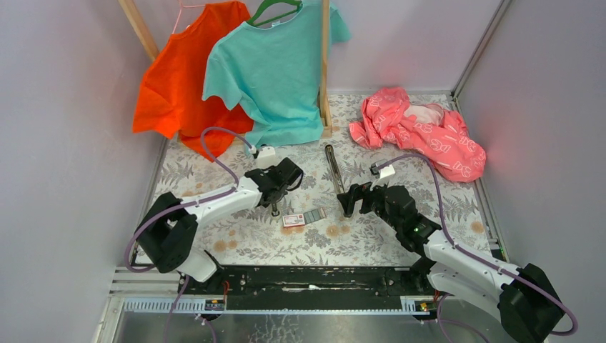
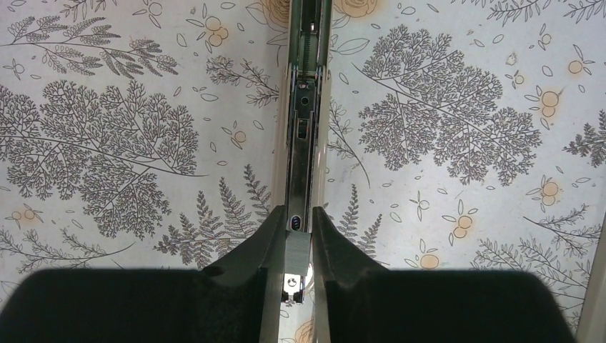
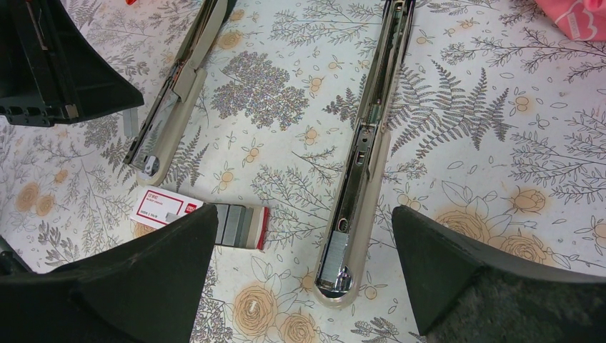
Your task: Load the staples into the stapler
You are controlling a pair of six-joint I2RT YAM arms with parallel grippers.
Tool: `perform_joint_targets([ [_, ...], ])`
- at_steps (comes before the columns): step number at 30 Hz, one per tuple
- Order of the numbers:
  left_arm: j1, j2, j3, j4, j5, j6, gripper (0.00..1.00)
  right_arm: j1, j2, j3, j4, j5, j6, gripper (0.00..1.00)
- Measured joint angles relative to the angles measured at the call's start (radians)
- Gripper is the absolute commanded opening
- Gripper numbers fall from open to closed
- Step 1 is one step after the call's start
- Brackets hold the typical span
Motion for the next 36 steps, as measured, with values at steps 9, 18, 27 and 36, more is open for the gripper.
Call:
perform_joint_targets([
  [9,-0.003,0.007,0.008,-0.005,0.0,0.0,0.15,0.0,0.001,0.0,0.0,0.0,0.0,0.99],
  [18,-0.003,0.035,0.012,-0.01,0.0,-0.013,0.14,0.0,0.004,0.0,0.0,0.0,0.0,0.99],
  [27,-0.003,0.039,0.013,-0.017,0.0,-0.019,0.14,0.0,0.005,0.0,0.0,0.0,0.0,0.99],
  [36,-0.003,0.032,0.022,-0.035,-0.009,-0.019,0.14,0.0,0.008,0.0,0.0,0.0,0.0,0.99],
])
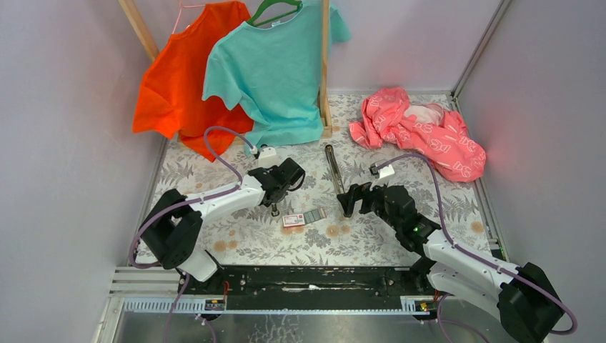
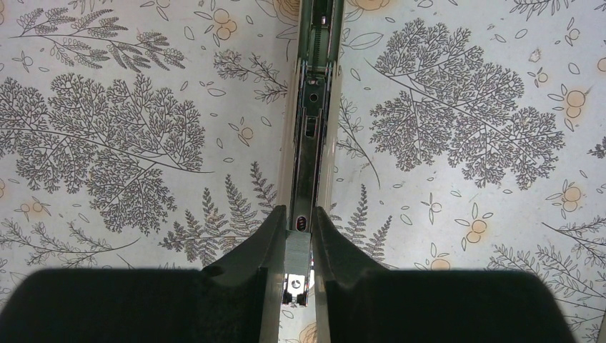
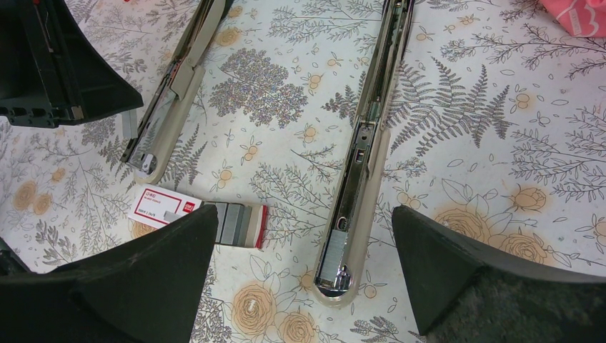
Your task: Load the staples into the stapler
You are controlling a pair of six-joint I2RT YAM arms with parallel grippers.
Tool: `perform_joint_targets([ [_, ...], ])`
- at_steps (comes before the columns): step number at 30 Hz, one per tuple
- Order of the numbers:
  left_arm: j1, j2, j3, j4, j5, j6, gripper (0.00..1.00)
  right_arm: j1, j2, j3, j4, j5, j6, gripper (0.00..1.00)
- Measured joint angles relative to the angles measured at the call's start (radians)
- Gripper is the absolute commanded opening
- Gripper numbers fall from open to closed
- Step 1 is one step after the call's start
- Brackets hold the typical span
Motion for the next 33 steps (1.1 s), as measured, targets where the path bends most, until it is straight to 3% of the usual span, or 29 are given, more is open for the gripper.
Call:
perform_joint_targets([
  [33,0.0,0.047,0.005,-0.005,0.013,-0.003,0.16,0.0,0.0,0.0,0.0,0.0,0.0,0.99],
])
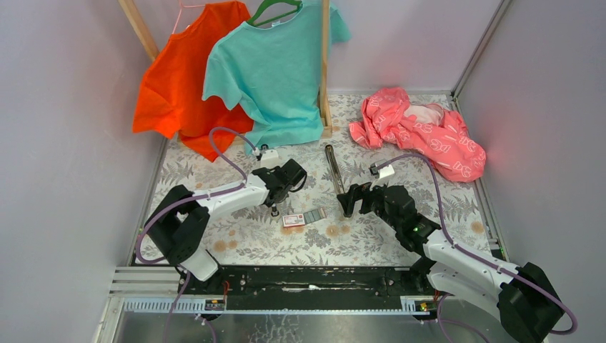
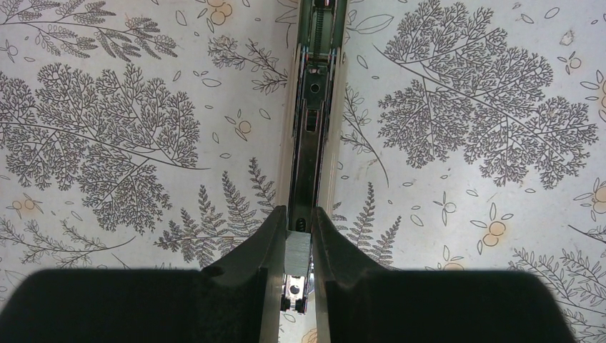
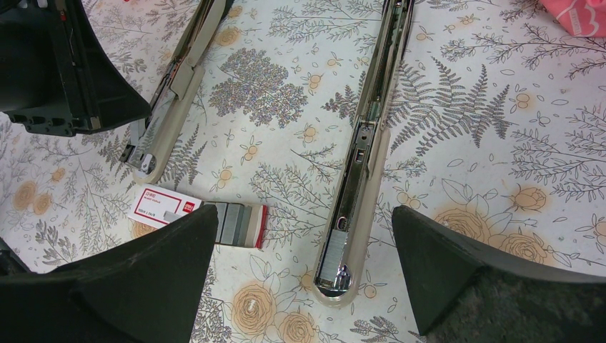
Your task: Load the staples into the stapler
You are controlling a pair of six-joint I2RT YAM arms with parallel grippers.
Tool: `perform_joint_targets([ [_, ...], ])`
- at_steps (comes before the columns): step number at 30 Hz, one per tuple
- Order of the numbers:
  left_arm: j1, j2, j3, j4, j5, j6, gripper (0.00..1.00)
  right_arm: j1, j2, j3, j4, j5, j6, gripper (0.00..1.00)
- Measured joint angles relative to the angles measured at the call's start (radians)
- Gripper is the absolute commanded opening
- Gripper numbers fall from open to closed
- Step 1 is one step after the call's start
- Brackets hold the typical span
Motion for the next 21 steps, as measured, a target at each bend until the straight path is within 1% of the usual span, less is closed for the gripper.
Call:
perform_joint_targets([
  [12,-0.001,-0.002,-0.014,0.001,0.022,-0.006,0.32,0.0,0.0,0.0,0.0,0.0,0.0,0.99],
  [17,-0.002,-0.017,-0.023,0.0,0.037,-0.008,0.37,0.0,0.0,0.0,0.0,0.0,-0.001,0.99],
  [21,-0.002,-0.038,-0.026,0.0,0.048,-0.008,0.46,0.0,0.002,0.0,0.0,-0.003,-0.006,0.99],
])
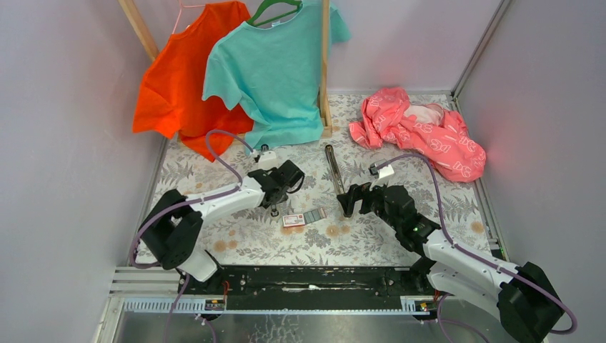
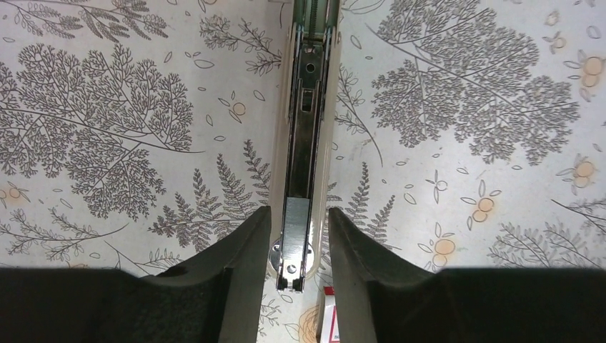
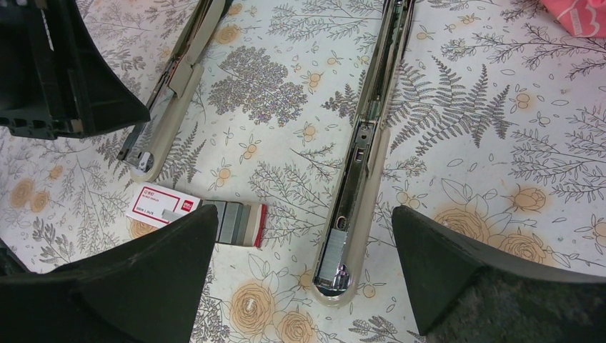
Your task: Load the staples into the stapler
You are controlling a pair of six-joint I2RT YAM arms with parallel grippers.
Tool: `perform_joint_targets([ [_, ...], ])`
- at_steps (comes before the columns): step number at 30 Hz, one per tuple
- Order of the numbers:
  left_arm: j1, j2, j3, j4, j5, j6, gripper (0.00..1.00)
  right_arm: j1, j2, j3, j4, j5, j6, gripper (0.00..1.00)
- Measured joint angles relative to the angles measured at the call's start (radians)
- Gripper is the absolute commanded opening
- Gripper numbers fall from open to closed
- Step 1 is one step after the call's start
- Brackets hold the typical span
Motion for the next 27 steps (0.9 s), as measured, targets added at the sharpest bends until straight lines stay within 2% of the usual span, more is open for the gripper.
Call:
perform_joint_targets([
  [6,0.0,-0.072,-0.008,0.001,0.007,0.001,0.57,0.0,0.007,0.0,-0.001,-0.011,-0.005,0.99],
  [9,0.009,-0.117,-0.031,0.009,0.021,0.006,0.66,0.0,0.014,0.002,-0.002,-0.026,-0.008,0.99],
  [16,0.04,-0.269,-0.166,0.087,0.116,0.034,0.8,0.0,0.094,0.079,-0.059,-0.095,-0.011,1.0],
  [22,0.042,-0.386,-0.267,0.172,0.219,0.066,0.82,0.014,0.204,0.215,-0.177,-0.139,-0.003,0.97],
  [27,0.042,-0.488,-0.353,0.233,0.303,0.076,0.82,0.08,0.322,0.351,-0.32,-0.116,0.006,0.91],
])
